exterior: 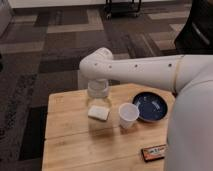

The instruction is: Pick up the ceramic bowl

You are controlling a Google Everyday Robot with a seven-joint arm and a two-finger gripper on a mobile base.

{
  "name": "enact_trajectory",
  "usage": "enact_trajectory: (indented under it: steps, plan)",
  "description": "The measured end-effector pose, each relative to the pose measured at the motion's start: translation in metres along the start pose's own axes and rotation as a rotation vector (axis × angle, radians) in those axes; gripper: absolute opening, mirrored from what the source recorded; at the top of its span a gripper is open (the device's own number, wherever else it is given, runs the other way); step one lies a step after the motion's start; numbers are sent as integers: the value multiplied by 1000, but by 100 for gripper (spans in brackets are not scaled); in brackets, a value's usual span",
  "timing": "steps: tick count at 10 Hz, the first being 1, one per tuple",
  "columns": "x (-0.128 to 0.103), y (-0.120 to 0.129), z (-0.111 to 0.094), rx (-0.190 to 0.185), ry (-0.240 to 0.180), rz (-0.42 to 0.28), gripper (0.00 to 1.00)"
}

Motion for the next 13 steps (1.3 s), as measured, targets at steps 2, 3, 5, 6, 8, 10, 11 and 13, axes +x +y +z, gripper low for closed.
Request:
enact_trajectory:
  steps: [2,3,5,6,8,10,11,13]
  plan:
    - [-11,-54,-7,-4,-17,50,65]
    - [-17,-87,-19,-5,-42,83,65]
    - [-19,-119,-30,0,-59,113,65]
    - [-20,-112,-30,-8,-59,105,65]
    - [-19,-117,-30,-3,-59,110,65]
    - [-19,-114,-30,-4,-58,106,65]
    - [-19,-114,-30,-4,-58,107,65]
    - [-19,-114,-29,-4,-58,105,65]
